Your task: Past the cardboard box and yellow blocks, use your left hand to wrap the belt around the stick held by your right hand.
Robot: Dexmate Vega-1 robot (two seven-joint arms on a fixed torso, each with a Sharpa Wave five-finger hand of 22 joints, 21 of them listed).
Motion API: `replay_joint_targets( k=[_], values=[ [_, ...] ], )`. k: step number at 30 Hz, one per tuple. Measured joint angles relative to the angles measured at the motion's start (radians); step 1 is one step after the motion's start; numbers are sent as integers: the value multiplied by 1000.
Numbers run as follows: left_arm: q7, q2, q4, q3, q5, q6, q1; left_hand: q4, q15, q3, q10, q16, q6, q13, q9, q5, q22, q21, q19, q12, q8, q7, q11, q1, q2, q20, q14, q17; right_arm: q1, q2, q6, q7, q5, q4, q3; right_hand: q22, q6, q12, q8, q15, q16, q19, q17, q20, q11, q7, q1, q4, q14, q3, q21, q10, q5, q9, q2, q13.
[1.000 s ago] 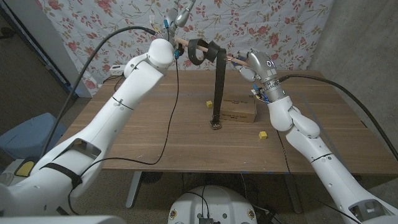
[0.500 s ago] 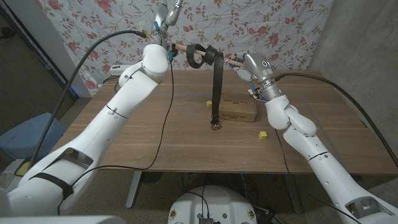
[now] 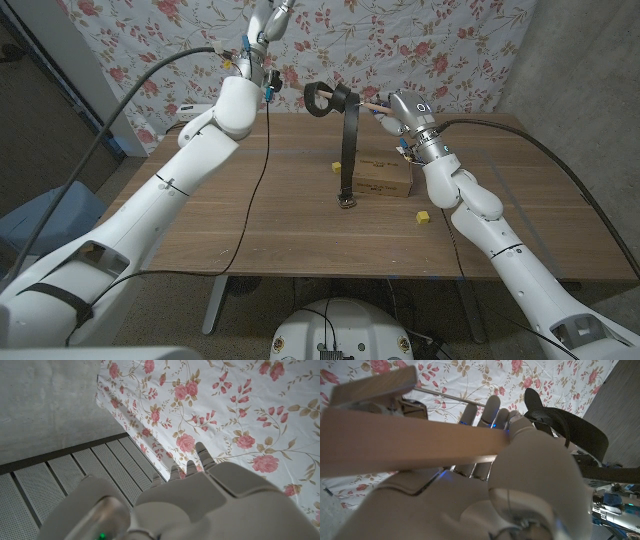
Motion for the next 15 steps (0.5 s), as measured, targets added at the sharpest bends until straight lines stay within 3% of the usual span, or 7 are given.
replay_joint_targets(
  k=[15],
  values=[
    [-148, 19, 44, 2, -123, -183, -9, -8, -2, 0, 0, -6, 0, 0, 0, 7, 0, -11, 0, 0, 0, 0, 0, 12, 12, 0, 2, 0, -34, -14, -71, 36, -58, 14, -21, -1, 0, -6, 0, 0, -7, -1, -4, 1, 4, 0, 0, -1, 0, -1, 0, 4, -1, -4, 0, -9]
  ],
)
